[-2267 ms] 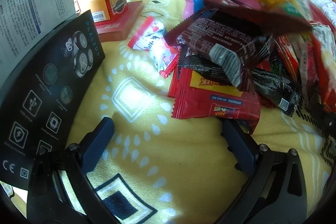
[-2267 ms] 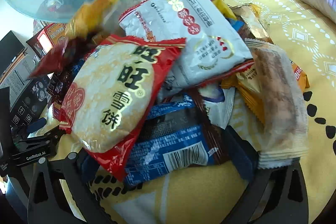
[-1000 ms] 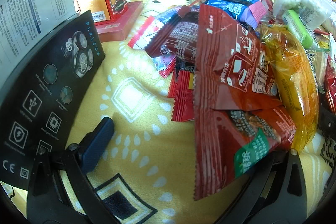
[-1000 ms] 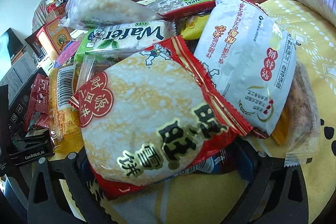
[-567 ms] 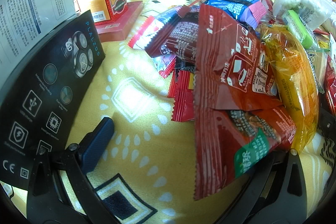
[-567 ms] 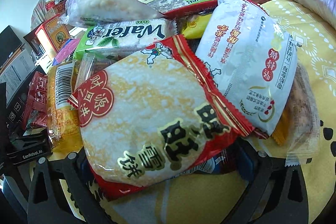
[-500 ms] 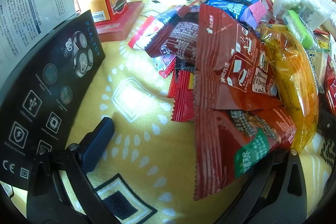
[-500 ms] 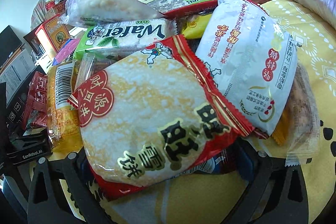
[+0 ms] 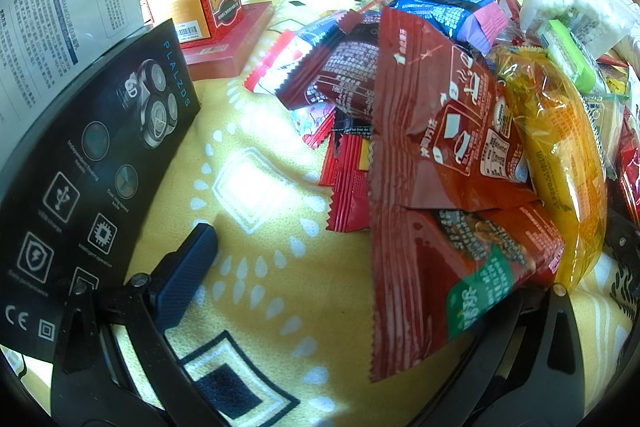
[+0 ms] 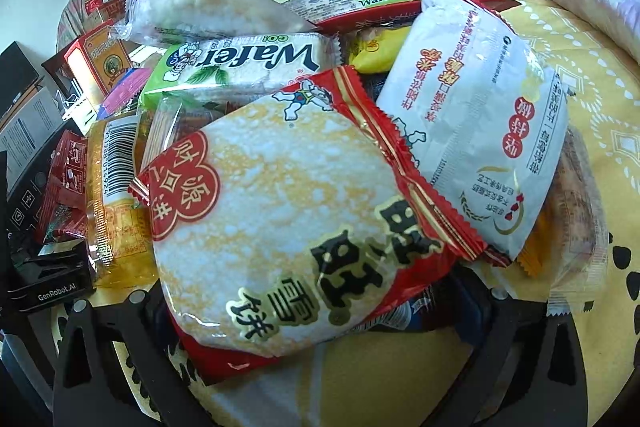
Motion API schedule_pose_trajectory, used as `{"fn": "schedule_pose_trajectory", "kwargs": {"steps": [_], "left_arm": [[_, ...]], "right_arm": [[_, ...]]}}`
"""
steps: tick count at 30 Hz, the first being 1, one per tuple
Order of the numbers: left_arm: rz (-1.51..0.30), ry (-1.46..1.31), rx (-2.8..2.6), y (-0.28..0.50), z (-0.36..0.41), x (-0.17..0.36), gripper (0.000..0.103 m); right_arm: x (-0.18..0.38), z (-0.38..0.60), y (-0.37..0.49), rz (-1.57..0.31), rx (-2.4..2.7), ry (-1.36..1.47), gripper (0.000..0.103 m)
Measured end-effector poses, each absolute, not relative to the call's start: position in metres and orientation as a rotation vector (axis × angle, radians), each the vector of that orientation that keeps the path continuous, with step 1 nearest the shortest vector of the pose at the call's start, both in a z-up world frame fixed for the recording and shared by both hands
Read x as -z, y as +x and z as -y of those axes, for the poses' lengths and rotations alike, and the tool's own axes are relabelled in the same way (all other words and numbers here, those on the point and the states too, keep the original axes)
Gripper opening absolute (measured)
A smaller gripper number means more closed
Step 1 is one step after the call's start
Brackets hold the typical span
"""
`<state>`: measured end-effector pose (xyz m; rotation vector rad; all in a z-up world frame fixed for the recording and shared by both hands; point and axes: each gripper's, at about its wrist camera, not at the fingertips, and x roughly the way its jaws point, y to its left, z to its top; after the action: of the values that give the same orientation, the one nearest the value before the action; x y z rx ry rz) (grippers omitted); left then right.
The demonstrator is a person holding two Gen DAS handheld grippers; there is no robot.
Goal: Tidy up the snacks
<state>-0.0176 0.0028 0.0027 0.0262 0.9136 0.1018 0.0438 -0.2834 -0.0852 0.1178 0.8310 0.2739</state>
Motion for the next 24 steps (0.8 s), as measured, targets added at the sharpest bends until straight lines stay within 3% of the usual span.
{"fn": "schedule_pose_trajectory", "kwargs": {"steps": [12,17,24], "left_arm": [[-0.914,0.026,-0.101,-0.018,-0.003,-0.003,0.103],[-0.914,0.026,-0.102,-0.017,-0.003,-0.003,0.103],[-0.914,0.026,-0.102,-0.017,-0.003,-0.003,0.103]], "right_arm": [[0.085,0.273,0.047,-0.845,-0.272,0.102,0.103],[0.076,0.267,0.048,-0.961,-0.312,0.008,0.103],[0.071,0.281,0.003,-0.909,-0.318,0.068,0.103]]}}
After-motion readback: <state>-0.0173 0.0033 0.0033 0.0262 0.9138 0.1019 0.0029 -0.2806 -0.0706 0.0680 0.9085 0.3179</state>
